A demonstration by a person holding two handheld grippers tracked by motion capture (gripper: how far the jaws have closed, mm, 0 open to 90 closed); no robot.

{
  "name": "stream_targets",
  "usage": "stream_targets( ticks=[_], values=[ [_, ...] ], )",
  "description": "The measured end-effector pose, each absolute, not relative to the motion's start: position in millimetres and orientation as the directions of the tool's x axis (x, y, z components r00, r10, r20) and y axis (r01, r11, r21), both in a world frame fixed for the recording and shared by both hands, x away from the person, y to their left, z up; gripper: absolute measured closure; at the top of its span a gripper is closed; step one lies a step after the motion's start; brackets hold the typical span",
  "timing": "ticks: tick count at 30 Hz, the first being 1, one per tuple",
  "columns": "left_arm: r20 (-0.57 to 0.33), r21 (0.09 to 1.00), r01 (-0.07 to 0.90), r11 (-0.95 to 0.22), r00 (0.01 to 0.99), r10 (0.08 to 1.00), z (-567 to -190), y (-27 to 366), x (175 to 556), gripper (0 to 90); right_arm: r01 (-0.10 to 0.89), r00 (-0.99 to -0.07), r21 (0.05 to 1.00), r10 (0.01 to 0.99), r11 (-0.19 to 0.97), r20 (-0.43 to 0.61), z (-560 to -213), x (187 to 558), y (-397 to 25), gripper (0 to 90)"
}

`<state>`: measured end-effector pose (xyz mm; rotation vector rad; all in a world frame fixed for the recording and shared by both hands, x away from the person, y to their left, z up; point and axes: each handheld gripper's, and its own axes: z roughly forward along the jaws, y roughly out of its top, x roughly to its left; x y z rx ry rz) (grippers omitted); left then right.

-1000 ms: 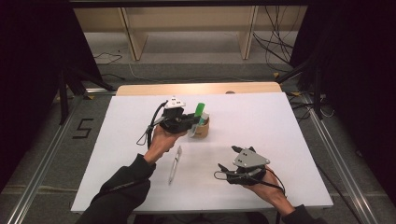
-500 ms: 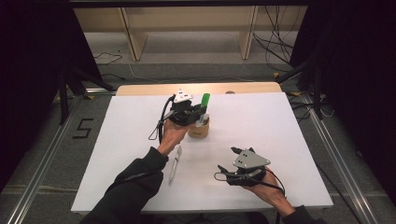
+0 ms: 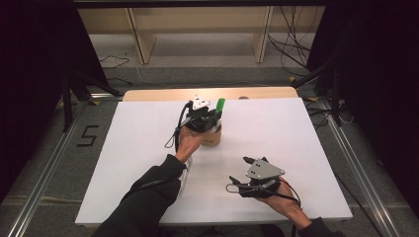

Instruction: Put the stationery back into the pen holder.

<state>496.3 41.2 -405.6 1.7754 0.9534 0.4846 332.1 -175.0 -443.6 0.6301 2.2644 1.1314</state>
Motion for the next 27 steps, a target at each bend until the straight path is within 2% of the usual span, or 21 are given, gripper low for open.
stream_targets(
  ticks=[17, 27],
  values=[
    [-0.093, 0.915, 0.371, -0.161, 0.581, 0.809, -415.7, 38.8, 500.0, 76.0, 0.158, -0.757, 0.822, 0.601, 0.547, -0.255, -444.4, 330.9, -173.5, 27.5],
    [-0.068, 0.906, 0.372, -0.201, 0.598, 0.799, -414.2, 44.5, 498.0, 75.8, 0.154, -0.758, 0.819, 0.598, 0.552, -0.260, -445.0, 330.9, -173.5, 27.7]
  ],
)
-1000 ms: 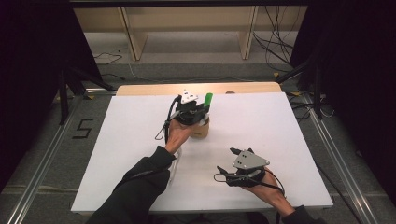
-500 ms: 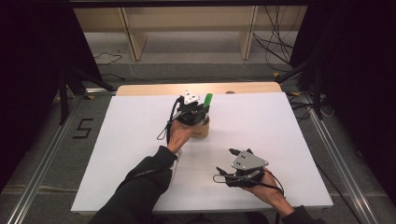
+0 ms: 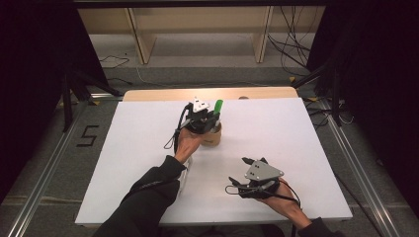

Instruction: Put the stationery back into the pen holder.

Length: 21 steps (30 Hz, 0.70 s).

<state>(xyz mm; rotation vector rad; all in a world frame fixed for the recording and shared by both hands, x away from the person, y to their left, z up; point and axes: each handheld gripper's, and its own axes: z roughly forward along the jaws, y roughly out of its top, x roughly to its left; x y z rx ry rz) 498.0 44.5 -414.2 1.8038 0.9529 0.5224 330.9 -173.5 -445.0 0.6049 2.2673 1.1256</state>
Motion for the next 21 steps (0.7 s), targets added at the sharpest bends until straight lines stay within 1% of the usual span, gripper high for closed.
stream_targets(
  ticks=[12, 16, 21],
  values=[
    [-0.015, 0.891, 0.362, -0.275, 0.629, 0.777, -407.5, 46.0, 492.4, 76.0, 0.152, -0.757, 0.819, 0.598, 0.554, -0.264, -445.0, 331.0, -173.9, 27.8],
    [0.008, 0.895, 0.342, -0.287, 0.631, 0.776, -409.0, 42.6, 491.6, 76.5, 0.156, -0.757, 0.817, 0.598, 0.556, -0.263, -445.6, 331.2, -173.4, 27.8],
    [-0.017, 0.892, 0.359, -0.274, 0.634, 0.773, -414.5, 39.5, 495.6, 76.8, 0.151, -0.760, 0.813, 0.592, 0.562, -0.268, -446.0, 331.7, -173.0, 27.9]
  ],
)
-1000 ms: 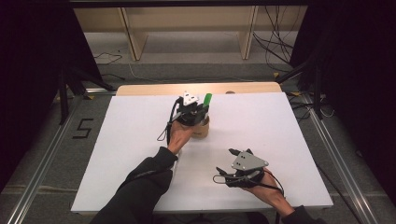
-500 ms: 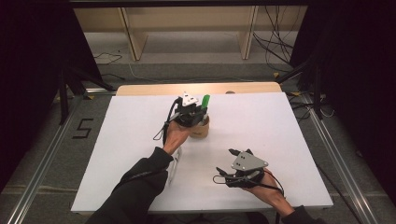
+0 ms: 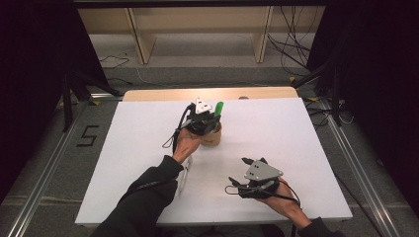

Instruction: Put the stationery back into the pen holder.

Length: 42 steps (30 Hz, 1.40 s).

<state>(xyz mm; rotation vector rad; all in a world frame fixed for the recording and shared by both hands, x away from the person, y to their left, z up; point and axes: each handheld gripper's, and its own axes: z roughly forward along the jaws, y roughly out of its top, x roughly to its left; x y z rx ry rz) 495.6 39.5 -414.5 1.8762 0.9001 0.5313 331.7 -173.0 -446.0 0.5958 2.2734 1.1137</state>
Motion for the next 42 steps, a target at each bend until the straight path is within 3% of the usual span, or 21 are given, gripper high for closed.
stream_targets(
  ticks=[13, 16, 31, 42],
  values=[
    [-0.029, 0.862, 0.415, -0.293, 0.616, 0.787, -422.5, 35.1, 500.2, 75.3, 0.163, -0.766, 0.811, 0.590, 0.562, -0.255, -447.0, 331.1, -172.5, 28.2],
    [-0.030, 0.862, 0.413, -0.295, 0.622, 0.782, -417.6, 35.5, 498.2, 64.0, 0.156, -0.768, 0.807, 0.584, 0.570, -0.263, -447.2, 331.6, -172.4, 28.2],
    [-0.100, 0.814, 0.483, -0.324, 0.665, 0.740, -385.5, 61.6, 469.0, 33.7, 0.163, -0.763, 0.814, 0.594, 0.558, -0.254, -445.5, 331.8, -173.4, 27.9],
    [-0.085, 0.733, 0.554, -0.394, 0.649, 0.756, -384.6, 87.8, 446.9, 19.8, 0.180, -0.758, 0.820, 0.607, 0.544, -0.236, -444.3, 332.0, -174.3, 27.2]
  ],
)
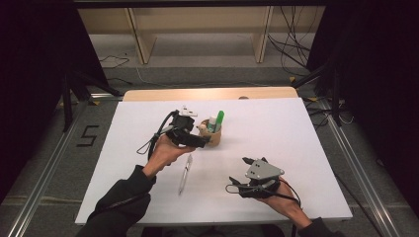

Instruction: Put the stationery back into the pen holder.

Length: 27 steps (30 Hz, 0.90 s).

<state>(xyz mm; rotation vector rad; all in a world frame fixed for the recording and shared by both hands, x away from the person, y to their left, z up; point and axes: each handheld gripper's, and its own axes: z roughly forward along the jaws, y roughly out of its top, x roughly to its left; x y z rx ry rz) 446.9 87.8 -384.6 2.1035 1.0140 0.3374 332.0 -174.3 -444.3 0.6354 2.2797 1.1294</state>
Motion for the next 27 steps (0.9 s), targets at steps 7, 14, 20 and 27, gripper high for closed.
stream_targets(
  ticks=[7, 14, 20, 27],
  values=[
    [-0.082, 0.683, 0.600, -0.416, 0.629, 0.773, -392.2, 98.8, 438.3, 17.3, 0.191, -0.758, 0.822, 0.613, 0.536, -0.223, -443.6, 332.0, -175.5, 26.4],
    [-0.081, 0.637, 0.631, -0.444, 0.627, 0.775, -403.3, 107.0, 430.0, 15.9, 0.196, -0.756, 0.829, 0.619, 0.524, -0.213, -443.0, 332.3, -176.6, 25.8],
    [-0.082, 0.601, 0.656, -0.456, 0.618, 0.782, -411.4, 115.2, 425.7, 15.9, 0.198, -0.753, 0.832, 0.623, 0.519, -0.209, -442.9, 332.9, -177.1, 25.2],
    [-0.077, 0.565, 0.677, -0.472, 0.612, 0.787, -420.0, 119.4, 419.2, 16.2, 0.202, -0.754, 0.830, 0.624, 0.520, -0.207, -442.9, 332.6, -176.8, 25.2]
  ],
)
